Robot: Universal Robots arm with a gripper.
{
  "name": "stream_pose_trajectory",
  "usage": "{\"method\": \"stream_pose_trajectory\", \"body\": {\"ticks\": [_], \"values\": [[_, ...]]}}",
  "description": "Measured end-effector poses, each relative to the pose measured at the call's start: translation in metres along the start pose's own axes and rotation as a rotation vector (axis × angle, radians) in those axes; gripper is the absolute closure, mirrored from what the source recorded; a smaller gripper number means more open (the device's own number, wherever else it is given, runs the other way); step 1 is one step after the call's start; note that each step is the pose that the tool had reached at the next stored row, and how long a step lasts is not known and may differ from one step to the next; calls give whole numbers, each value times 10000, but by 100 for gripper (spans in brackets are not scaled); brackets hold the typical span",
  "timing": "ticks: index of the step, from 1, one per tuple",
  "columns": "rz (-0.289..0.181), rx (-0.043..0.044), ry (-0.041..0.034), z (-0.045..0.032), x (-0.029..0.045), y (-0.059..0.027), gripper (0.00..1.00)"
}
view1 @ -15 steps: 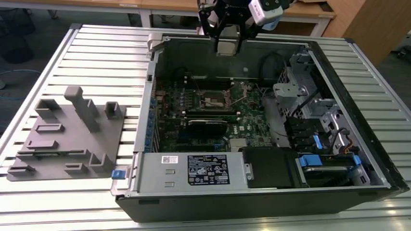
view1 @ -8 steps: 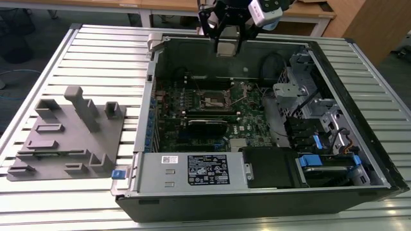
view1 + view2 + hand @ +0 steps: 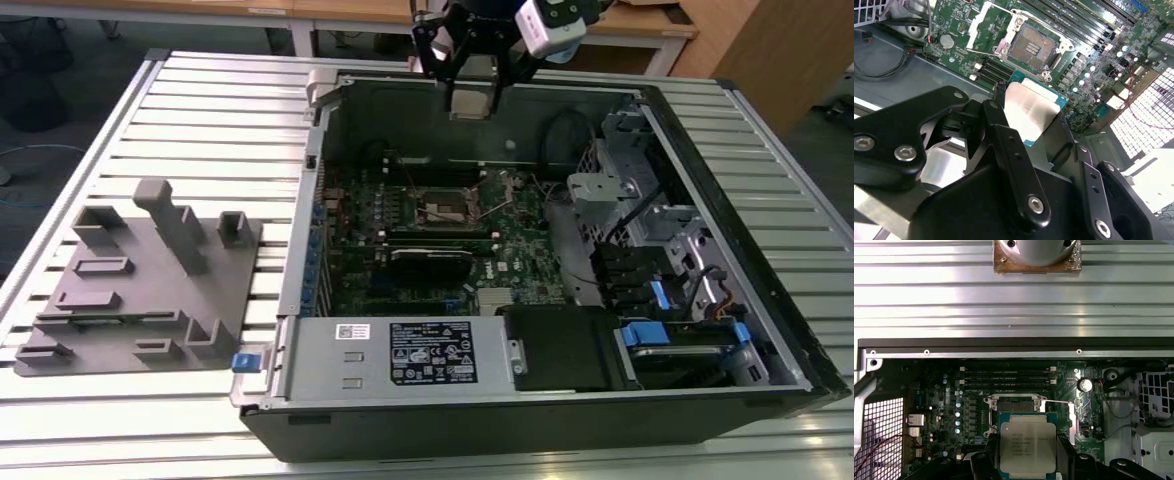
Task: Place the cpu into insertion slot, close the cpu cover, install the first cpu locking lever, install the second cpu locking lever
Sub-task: 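Place the cpu into insertion slot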
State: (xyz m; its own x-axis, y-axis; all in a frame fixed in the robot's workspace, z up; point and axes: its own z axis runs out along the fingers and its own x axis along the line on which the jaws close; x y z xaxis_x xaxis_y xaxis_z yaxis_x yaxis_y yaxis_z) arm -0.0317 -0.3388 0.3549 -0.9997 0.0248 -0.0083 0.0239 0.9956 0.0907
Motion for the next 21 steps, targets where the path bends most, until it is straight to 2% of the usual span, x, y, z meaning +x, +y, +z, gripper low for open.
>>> {"method": "stream_pose_trajectory", "body": {"ticks": [16, 21], "values": [[1, -2, -1, 38, 1, -4, 46], [-1, -2, 0, 50, -1, -31, 46]]}}
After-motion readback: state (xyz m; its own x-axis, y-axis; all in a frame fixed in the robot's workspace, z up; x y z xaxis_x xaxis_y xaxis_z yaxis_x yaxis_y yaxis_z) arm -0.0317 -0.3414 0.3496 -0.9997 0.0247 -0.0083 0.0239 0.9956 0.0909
